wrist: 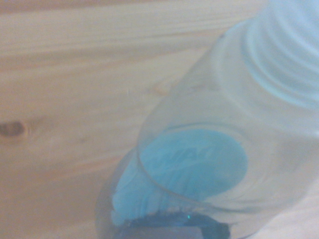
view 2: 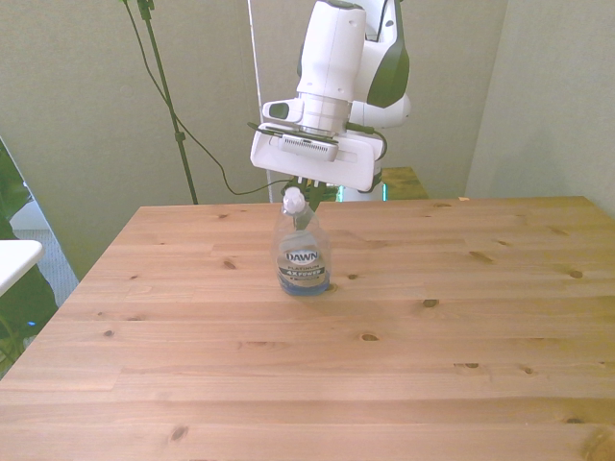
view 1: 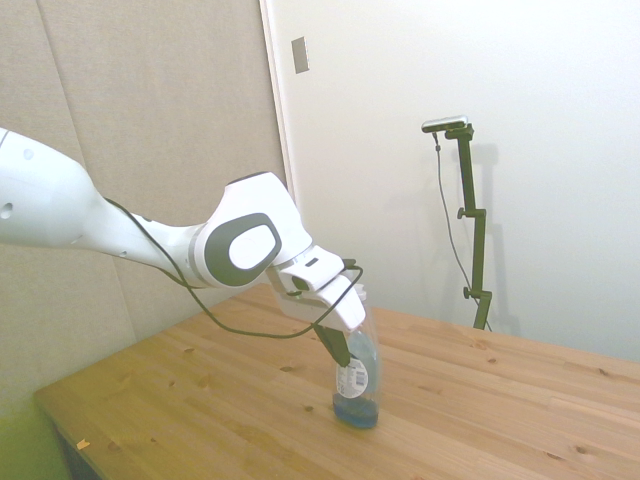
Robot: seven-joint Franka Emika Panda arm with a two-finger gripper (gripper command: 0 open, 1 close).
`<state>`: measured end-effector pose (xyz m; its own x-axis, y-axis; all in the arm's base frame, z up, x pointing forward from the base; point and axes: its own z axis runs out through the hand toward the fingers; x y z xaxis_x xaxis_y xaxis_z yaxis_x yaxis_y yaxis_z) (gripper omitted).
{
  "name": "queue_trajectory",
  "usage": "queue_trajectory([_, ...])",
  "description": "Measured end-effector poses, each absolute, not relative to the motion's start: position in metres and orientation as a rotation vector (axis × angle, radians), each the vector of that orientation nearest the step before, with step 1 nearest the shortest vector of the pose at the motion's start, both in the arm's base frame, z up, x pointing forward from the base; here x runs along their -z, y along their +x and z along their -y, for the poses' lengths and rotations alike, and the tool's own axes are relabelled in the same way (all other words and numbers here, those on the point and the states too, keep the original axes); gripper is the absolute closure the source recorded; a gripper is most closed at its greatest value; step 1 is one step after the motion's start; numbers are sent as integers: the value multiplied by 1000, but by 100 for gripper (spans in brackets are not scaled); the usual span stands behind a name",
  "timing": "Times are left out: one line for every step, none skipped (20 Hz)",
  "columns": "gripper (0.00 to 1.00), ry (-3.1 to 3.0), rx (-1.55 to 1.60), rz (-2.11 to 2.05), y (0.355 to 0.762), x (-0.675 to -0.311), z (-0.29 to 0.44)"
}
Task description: Knock down the dish soap
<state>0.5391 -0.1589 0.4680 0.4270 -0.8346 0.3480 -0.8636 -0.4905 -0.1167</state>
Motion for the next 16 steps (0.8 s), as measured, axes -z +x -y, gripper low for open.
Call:
queue_trajectory([100,2580,-574,1552,548,-470,160])
queue_trajectory([100,2573,-590,1564,557,-471,162])
queue_trajectory([100,2567,-605,1572,565,-470,164])
queue_trajectory([100,2559,-620,1580,573,-468,167])
queue_trajectory([100,2552,-637,1588,581,-465,170])
queue_trajectory([100,2543,-657,1602,588,-461,172])
queue_trajectory([100,2534,-674,1614,596,-458,175])
queue_trajectory([100,2524,-695,1628,603,-456,178])
queue_trajectory([100,2511,-721,1643,610,-454,180])
queue_trajectory([100,2491,-753,1650,618,-452,182])
queue_trajectory([100,2468,-781,1658,625,-450,184])
queue_trajectory([100,2447,-809,1665,633,-449,185])
queue_trajectory([100,2425,-828,1668,639,-448,188])
queue_trajectory([100,2403,-844,1678,645,-447,190])
queue_trajectory([100,2386,-859,1686,650,-447,193])
queue_trajectory([100,2369,-876,1690,654,-448,197])
